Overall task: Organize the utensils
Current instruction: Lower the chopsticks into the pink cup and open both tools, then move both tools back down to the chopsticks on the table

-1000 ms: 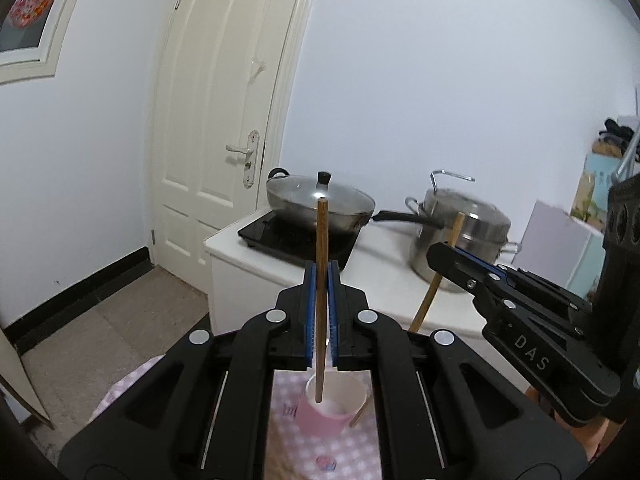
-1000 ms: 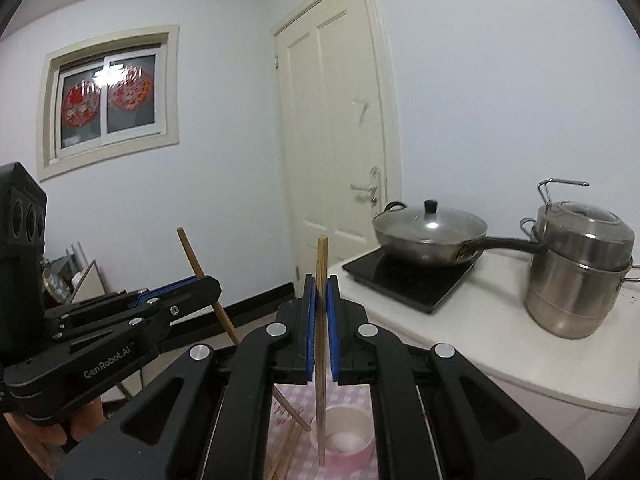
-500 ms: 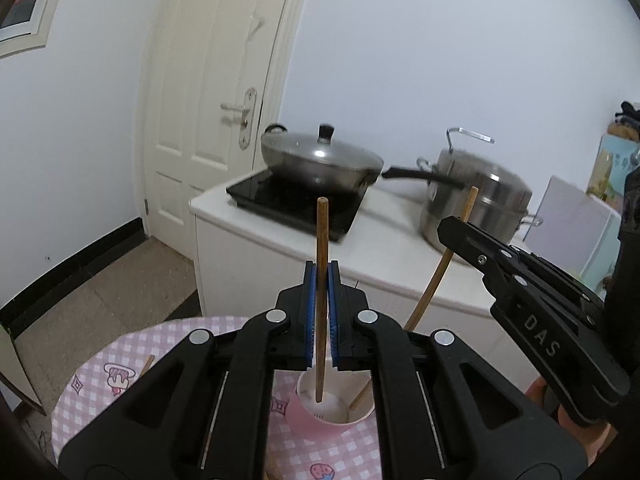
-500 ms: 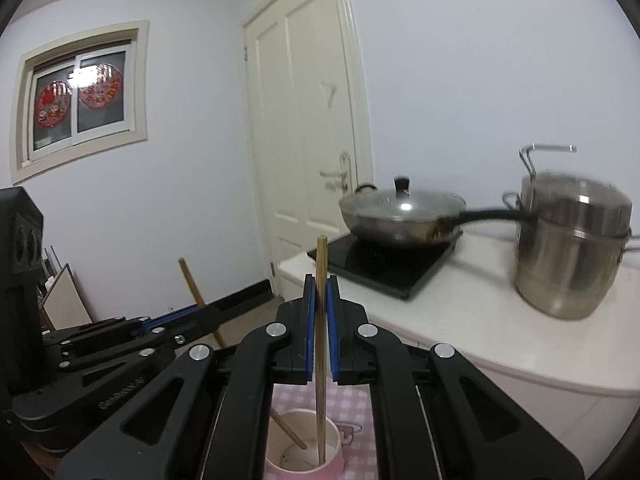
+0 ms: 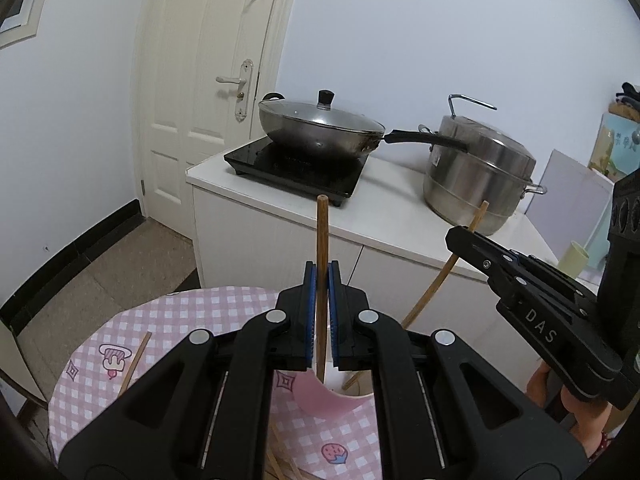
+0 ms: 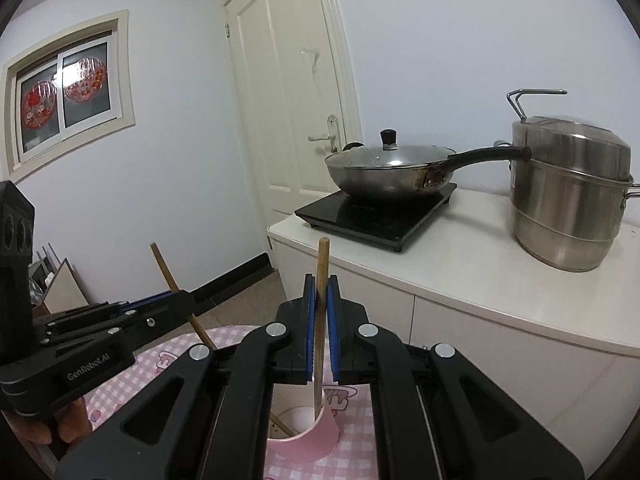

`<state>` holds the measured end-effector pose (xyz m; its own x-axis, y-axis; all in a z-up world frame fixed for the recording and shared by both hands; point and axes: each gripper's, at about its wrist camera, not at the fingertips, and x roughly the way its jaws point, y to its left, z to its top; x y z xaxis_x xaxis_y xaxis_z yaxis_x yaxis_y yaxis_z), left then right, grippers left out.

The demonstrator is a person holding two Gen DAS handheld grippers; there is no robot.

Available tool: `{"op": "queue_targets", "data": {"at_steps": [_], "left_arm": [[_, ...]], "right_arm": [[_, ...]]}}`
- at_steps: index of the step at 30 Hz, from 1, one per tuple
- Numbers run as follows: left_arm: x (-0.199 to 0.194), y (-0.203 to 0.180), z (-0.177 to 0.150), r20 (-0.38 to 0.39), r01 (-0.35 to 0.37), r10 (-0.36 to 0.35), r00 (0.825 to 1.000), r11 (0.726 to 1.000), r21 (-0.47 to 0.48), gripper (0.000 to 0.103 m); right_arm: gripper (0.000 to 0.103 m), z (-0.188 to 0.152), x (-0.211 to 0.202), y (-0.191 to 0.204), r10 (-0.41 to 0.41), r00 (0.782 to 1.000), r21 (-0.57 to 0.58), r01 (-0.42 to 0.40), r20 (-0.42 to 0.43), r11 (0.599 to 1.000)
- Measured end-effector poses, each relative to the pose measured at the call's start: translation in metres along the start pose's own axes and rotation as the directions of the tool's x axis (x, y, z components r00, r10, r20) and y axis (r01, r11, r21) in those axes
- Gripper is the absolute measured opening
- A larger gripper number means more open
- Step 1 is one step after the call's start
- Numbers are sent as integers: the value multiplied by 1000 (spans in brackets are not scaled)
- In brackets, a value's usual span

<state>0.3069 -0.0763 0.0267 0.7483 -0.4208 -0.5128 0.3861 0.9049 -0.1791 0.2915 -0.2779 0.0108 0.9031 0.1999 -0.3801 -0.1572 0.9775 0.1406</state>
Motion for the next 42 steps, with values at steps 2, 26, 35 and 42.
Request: {"op": "queue_targets", "data": {"at_steps": [2, 26, 35, 42], "left_arm": [[0, -1, -1, -13, 2, -2, 1000, 1000, 8, 7], [-46, 0, -12, -2, 19, -19, 1000, 1000, -12, 54], [-83, 25, -33, 4, -24, 25, 1000, 999, -26, 54], [-83, 59, -67, -65, -87, 83, 994, 994, -62, 54]], "right_arm": [[5, -2, 0, 1, 4, 1000, -1, -4, -8, 1000], [35, -17, -40, 16, 45, 998, 10, -45, -34, 999], [36, -38, -57, 20, 65, 996, 17, -64, -59, 998], [36, -72, -50, 35, 97, 988, 5, -97, -119, 995]]}}
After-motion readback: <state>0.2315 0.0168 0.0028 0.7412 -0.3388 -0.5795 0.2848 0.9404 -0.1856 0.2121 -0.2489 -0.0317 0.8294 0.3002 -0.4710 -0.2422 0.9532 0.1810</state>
